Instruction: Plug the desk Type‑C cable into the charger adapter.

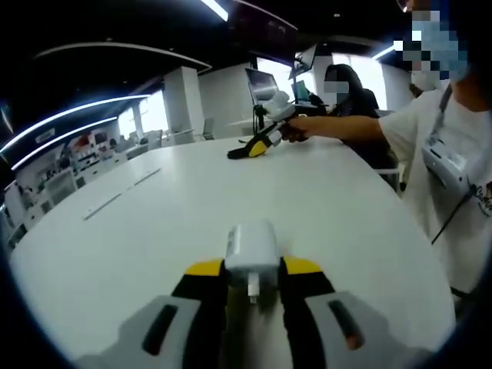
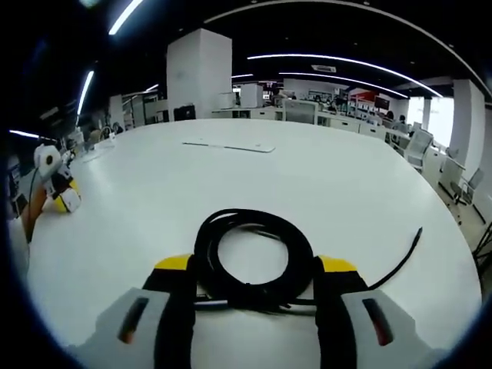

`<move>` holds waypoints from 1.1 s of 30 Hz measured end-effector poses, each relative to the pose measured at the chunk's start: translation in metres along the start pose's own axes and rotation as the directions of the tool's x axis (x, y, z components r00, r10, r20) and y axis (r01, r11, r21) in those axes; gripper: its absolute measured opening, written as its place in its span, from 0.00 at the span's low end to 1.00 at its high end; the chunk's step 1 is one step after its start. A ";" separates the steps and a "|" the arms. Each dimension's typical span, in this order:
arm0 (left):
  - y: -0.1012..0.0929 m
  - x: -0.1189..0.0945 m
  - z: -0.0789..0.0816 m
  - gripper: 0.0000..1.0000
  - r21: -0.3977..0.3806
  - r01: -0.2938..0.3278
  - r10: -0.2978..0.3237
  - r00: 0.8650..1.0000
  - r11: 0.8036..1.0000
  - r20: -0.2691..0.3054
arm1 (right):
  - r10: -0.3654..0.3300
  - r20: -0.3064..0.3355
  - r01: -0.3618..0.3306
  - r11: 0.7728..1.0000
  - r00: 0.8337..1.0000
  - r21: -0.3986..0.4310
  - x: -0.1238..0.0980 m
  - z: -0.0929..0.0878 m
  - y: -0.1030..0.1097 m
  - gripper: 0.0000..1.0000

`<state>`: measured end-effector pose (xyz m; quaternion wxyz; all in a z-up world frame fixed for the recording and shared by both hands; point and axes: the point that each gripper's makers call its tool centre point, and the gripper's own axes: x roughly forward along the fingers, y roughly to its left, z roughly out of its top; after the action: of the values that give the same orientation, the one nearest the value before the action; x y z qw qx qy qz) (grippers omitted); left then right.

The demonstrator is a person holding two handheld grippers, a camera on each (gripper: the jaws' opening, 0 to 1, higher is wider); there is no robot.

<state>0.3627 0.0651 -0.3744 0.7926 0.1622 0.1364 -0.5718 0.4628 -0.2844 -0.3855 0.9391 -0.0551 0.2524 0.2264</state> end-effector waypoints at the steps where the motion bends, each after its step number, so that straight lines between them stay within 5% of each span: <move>1: 0.000 0.000 0.000 0.26 0.000 0.000 0.000 1.000 1.000 -0.001 | 0.001 0.000 -0.001 1.000 1.000 -0.003 -0.001 0.000 0.001 0.62; 33: 0.001 0.000 -0.001 0.26 -0.007 0.003 -0.003 1.000 1.000 0.000 | 0.064 -0.003 -0.064 0.998 0.998 -0.019 -0.030 -0.019 0.031 0.62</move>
<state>0.3636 0.0657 -0.3755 0.7922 0.1594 0.1388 -0.5725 0.4172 -0.2733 -0.3866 0.9306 -0.0562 0.2530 0.2585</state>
